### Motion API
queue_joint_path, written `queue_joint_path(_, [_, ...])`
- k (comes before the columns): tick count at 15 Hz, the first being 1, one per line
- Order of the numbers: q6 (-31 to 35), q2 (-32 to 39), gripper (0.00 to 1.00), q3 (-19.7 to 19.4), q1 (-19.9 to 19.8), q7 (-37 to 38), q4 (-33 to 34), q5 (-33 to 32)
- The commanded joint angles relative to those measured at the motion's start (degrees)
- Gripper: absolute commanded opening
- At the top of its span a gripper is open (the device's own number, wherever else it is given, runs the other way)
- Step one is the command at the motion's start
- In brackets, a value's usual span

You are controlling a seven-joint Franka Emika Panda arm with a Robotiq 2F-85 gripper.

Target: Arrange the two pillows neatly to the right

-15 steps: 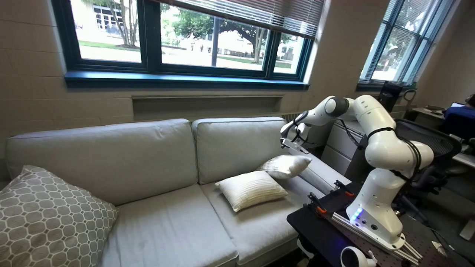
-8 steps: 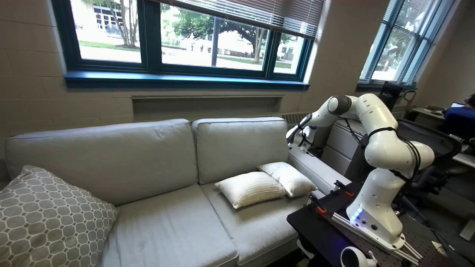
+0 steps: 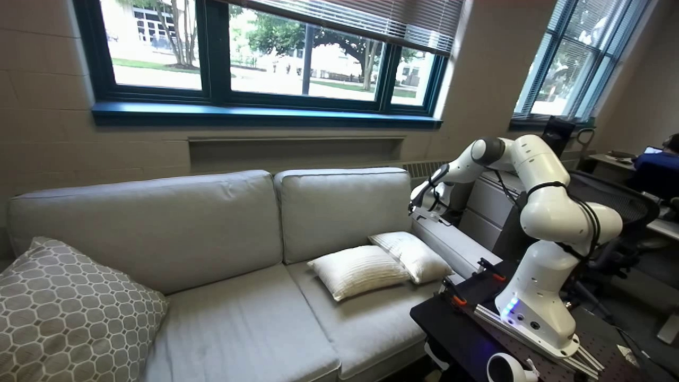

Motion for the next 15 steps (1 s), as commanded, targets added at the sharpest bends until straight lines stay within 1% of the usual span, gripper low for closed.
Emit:
queue_joint_path(1, [-0.4,2.6,0.83,-0.7,3.3,0.6,1.0,-2.4])
queue_joint_path(3, [-1.6,4.7,0.98,-1.2,5.5,0.3,2.2,-3.5])
queue_joint_path(4, [-2.7,5.5,1.0,-1.4,6.7,0.1,2.5,-4.0])
queue_joint_path(7, [-8.5,7.6,1.0,-0.1,8.8,-2.3,3.1,-7.4])
queue_joint_path(9, [-11.9,8.7,1.0,-0.2,10.1,-4.2,3.4,-9.7])
queue_joint_path(11, [-17.0,8.8,1.0,-1.0,11.0,-6.3,3.8,-11.6])
queue_joint_path(12, [-13.0,8.5,1.0,-0.6,11.1,-4.0,2.3,-9.3])
queue_joint_path(15, [-13.3,8.8,1.0,-0.7,11.4,-4.1,2.4,-9.3])
